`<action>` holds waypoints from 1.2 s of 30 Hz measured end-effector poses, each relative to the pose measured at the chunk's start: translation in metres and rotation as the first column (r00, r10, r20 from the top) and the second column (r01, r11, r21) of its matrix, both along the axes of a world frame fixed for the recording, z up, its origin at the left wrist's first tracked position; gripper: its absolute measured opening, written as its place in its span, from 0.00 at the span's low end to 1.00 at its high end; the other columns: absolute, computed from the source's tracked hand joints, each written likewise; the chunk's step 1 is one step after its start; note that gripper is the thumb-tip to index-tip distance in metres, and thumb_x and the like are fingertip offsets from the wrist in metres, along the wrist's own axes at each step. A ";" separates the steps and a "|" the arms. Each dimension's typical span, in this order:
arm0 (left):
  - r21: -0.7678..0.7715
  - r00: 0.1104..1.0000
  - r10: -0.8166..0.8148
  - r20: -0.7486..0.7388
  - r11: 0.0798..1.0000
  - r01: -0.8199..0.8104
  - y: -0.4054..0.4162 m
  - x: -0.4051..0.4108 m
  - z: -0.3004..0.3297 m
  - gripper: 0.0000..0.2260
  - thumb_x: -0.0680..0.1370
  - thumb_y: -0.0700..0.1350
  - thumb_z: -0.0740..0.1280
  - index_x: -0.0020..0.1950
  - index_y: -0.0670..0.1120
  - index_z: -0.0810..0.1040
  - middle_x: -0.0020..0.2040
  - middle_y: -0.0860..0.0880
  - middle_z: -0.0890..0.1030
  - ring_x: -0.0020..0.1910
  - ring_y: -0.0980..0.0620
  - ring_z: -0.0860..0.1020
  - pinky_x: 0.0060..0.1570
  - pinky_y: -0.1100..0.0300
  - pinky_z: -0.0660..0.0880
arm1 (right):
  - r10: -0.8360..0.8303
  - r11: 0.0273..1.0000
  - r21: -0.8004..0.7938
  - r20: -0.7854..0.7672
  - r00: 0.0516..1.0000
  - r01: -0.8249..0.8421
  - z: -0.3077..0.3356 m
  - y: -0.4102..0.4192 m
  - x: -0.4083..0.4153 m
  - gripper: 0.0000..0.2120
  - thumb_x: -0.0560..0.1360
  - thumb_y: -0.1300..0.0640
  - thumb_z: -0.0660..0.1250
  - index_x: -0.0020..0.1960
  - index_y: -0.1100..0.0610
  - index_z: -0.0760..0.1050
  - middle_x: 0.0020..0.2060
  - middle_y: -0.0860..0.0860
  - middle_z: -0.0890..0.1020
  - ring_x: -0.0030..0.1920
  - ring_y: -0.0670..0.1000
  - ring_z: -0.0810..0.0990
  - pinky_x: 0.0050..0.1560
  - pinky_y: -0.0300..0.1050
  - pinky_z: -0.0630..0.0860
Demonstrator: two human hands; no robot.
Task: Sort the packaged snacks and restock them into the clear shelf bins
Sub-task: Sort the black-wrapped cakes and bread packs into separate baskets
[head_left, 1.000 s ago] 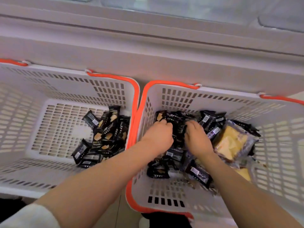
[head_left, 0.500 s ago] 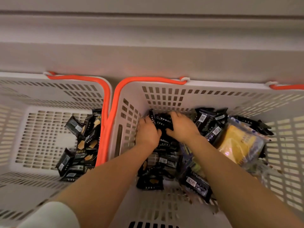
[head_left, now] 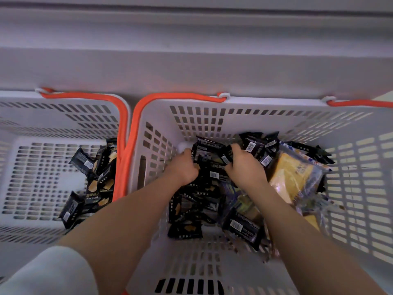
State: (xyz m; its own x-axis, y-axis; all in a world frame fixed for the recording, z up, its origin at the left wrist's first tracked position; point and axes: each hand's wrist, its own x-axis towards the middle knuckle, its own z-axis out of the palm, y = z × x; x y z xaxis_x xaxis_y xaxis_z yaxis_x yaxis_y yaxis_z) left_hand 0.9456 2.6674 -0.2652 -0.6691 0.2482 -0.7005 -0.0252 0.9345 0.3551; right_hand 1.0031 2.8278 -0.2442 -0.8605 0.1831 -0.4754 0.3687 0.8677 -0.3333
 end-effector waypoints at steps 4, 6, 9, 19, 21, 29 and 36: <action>-0.083 0.992 -0.120 0.045 0.989 0.124 0.000 -0.006 0.001 0.21 0.78 0.49 0.60 0.67 0.41 0.63 0.61 0.40 0.71 0.56 0.43 0.72 0.50 0.55 0.71 | 0.043 0.994 -0.102 0.072 0.997 -0.035 -0.008 -0.011 0.002 0.31 0.72 0.47 0.69 0.66 0.58 0.59 0.56 0.58 0.76 0.54 0.59 0.77 0.46 0.51 0.75; -0.114 0.988 -0.144 0.046 0.982 0.149 0.001 -0.008 0.001 0.23 0.78 0.51 0.60 0.68 0.40 0.63 0.62 0.39 0.70 0.58 0.42 0.71 0.52 0.55 0.70 | 0.146 0.989 -0.042 0.118 0.982 -0.142 -0.012 -0.020 0.004 0.34 0.70 0.48 0.72 0.66 0.59 0.59 0.64 0.58 0.70 0.59 0.60 0.74 0.49 0.52 0.74; -0.118 0.990 -0.122 0.066 0.985 0.129 0.004 -0.009 0.003 0.22 0.76 0.50 0.62 0.67 0.41 0.65 0.60 0.40 0.73 0.52 0.46 0.73 0.44 0.60 0.69 | 0.197 0.980 0.008 0.155 0.968 -0.201 -0.018 -0.026 0.011 0.33 0.69 0.51 0.73 0.66 0.59 0.59 0.69 0.59 0.65 0.63 0.61 0.71 0.52 0.55 0.75; -0.020 0.971 -0.204 0.123 0.978 0.208 -0.001 -0.002 0.002 0.40 0.66 0.56 0.75 0.70 0.42 0.60 0.66 0.43 0.70 0.63 0.45 0.70 0.53 0.61 0.67 | -0.034 0.999 -0.036 0.179 0.983 0.041 -0.026 -0.031 0.030 0.30 0.66 0.47 0.74 0.60 0.61 0.66 0.57 0.57 0.75 0.59 0.56 0.74 0.51 0.46 0.72; 0.007 0.976 -0.186 0.117 0.982 0.186 -0.002 0.002 -0.002 0.40 0.66 0.56 0.75 0.71 0.45 0.59 0.67 0.45 0.70 0.63 0.46 0.71 0.55 0.61 0.68 | -0.097 0.992 -0.069 0.156 0.983 0.108 -0.024 -0.032 0.036 0.29 0.66 0.48 0.74 0.58 0.60 0.65 0.54 0.56 0.76 0.54 0.56 0.76 0.43 0.46 0.72; -0.199 0.857 -0.514 0.041 0.836 0.511 0.001 0.022 0.000 0.45 0.65 0.68 0.68 0.75 0.52 0.53 0.66 0.43 0.72 0.62 0.44 0.72 0.56 0.52 0.73 | -0.422 0.817 -0.394 0.090 0.902 0.421 -0.005 -0.008 0.052 0.28 0.66 0.53 0.75 0.61 0.56 0.66 0.44 0.45 0.77 0.47 0.50 0.78 0.39 0.40 0.71; 0.024 0.944 -0.291 -0.157 0.954 0.298 0.003 0.020 0.042 0.31 0.72 0.58 0.67 0.72 0.54 0.62 0.59 0.41 0.75 0.56 0.44 0.74 0.52 0.56 0.75 | -0.658 0.612 -0.574 0.012 0.753 0.544 0.049 0.001 0.077 0.22 0.67 0.52 0.75 0.57 0.49 0.70 0.48 0.41 0.80 0.49 0.45 0.79 0.49 0.42 0.75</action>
